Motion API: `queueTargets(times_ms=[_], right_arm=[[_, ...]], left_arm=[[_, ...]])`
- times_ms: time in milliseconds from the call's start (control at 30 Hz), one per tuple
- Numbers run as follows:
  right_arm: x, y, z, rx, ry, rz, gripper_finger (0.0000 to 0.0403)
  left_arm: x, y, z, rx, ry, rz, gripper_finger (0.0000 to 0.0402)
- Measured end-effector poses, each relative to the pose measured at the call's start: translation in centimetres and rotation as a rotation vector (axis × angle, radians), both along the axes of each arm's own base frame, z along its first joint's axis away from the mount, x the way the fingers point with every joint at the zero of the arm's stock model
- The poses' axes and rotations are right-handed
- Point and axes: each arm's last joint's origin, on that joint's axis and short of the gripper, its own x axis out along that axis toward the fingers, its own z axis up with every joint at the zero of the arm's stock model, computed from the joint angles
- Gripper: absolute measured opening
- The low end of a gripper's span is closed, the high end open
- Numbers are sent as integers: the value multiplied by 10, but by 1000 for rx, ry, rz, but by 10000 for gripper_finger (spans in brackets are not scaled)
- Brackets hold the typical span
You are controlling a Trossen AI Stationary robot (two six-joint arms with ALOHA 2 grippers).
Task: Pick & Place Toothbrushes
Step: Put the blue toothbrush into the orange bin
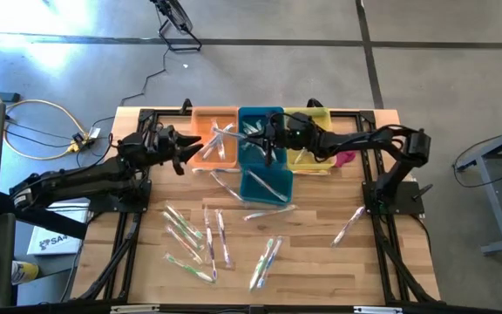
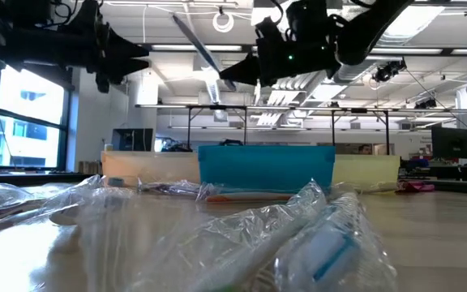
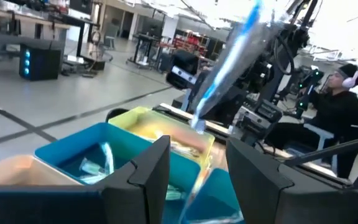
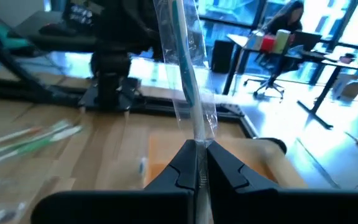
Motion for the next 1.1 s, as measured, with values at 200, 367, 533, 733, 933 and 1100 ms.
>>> queueTargets(times_ms=[200, 367, 533, 733, 933, 1100], right_arm=[[3, -2, -9, 38, 20, -38, 5], [2, -4, -8, 27, 20, -95, 5], [1, -7, -9, 47, 26, -122, 5], [2, -7, -7, 74, -4, -126, 5], [1, -9, 1, 54, -77, -115, 5], [2, -6, 0, 60, -66, -86, 5]], left_arm=[[5, 5, -3, 8, 18, 66, 154], [14, 9, -10, 5, 57, 73, 154], [18, 14, -11, 30, 48, 90, 154], [6, 32, -10, 13, 24, 77, 154], [-2, 40, -9, -73, -3, -70, 154], [-2, 39, -4, 63, -7, -72, 154]])
